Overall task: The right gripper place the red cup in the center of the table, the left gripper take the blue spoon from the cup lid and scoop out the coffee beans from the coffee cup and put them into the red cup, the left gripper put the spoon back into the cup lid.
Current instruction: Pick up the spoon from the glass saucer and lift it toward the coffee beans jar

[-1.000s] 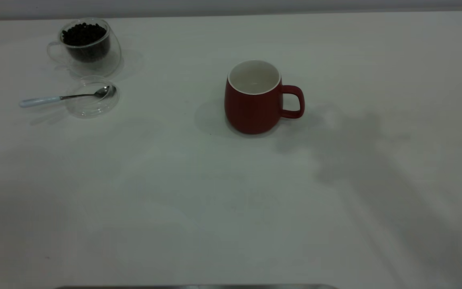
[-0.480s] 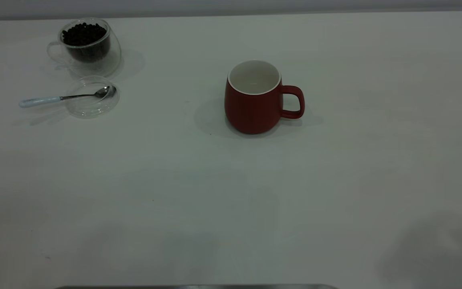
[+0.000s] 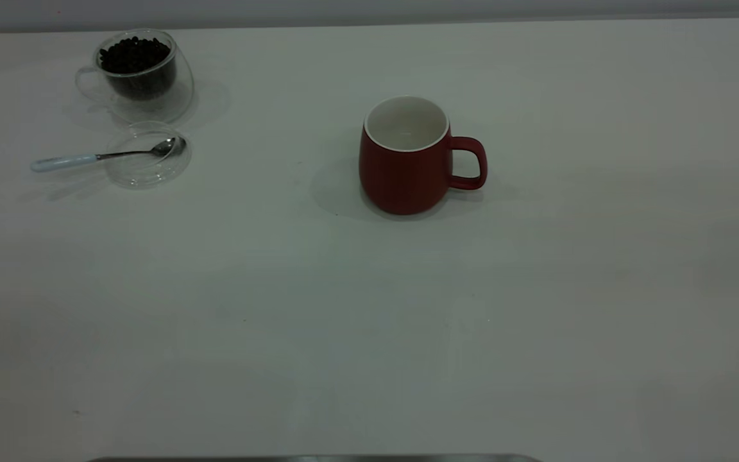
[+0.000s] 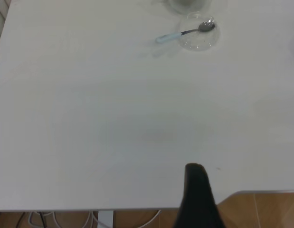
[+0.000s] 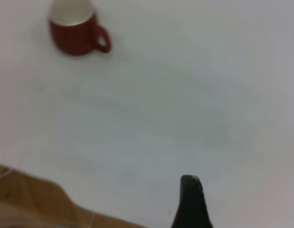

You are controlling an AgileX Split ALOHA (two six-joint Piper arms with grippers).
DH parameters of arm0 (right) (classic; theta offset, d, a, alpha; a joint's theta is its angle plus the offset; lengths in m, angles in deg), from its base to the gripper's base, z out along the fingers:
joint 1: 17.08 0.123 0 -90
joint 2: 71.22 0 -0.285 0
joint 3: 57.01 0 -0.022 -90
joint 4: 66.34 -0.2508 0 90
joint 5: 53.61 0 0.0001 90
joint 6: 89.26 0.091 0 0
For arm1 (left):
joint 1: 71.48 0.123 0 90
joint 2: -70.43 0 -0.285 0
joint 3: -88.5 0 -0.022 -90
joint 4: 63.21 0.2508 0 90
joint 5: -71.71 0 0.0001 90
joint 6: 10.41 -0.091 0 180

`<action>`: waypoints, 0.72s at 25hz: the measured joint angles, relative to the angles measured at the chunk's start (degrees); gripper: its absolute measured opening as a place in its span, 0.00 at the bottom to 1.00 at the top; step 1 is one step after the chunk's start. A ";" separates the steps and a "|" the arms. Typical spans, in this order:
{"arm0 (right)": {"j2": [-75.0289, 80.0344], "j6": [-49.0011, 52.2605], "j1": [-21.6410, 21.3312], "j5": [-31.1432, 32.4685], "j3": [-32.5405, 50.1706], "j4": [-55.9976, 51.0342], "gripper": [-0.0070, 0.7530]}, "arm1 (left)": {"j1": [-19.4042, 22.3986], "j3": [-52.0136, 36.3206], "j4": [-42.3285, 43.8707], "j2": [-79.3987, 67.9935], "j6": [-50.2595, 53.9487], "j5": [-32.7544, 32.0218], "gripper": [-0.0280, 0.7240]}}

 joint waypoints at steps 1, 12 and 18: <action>-1.99 0.29 -1.28 0.00 1.21 0.00 0.79 | 0.00 0.00 0.00 0.00 0.00 0.00 0.83; -12.67 0.65 -8.14 0.04 7.90 -0.31 0.79 | 0.00 0.00 0.00 0.00 0.00 0.00 0.83; -14.62 -0.26 -9.18 0.16 8.08 -0.38 0.79 | 0.00 0.00 0.00 0.00 0.00 0.00 0.83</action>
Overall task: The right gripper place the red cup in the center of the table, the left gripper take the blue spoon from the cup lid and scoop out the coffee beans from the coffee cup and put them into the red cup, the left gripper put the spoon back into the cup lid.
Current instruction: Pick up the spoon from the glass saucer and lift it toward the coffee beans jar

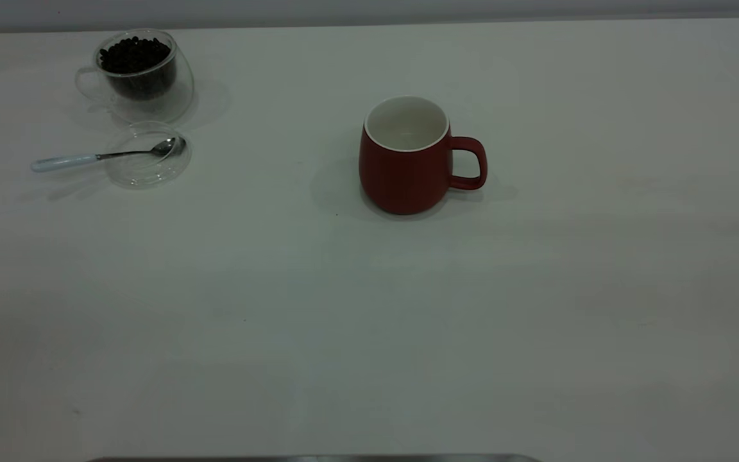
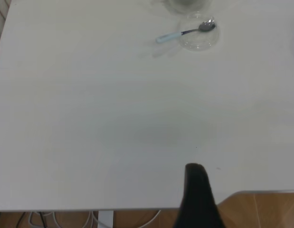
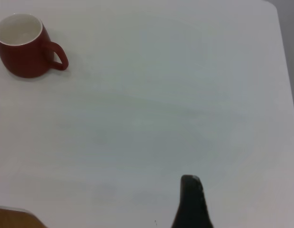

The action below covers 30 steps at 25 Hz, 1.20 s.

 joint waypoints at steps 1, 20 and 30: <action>-0.51 0.00 -0.07 0.08 0.05 0.00 0.79 | 0.00 0.00 0.00 0.00 0.00 0.00 0.83; -1.24 -0.08 -1.75 0.25 0.23 -0.06 0.79 | 0.00 0.00 0.00 0.00 -0.12 0.00 0.83; -1.24 -0.08 -1.75 0.25 0.23 -0.06 0.79 | 0.00 0.00 0.00 0.00 -0.12 0.00 0.83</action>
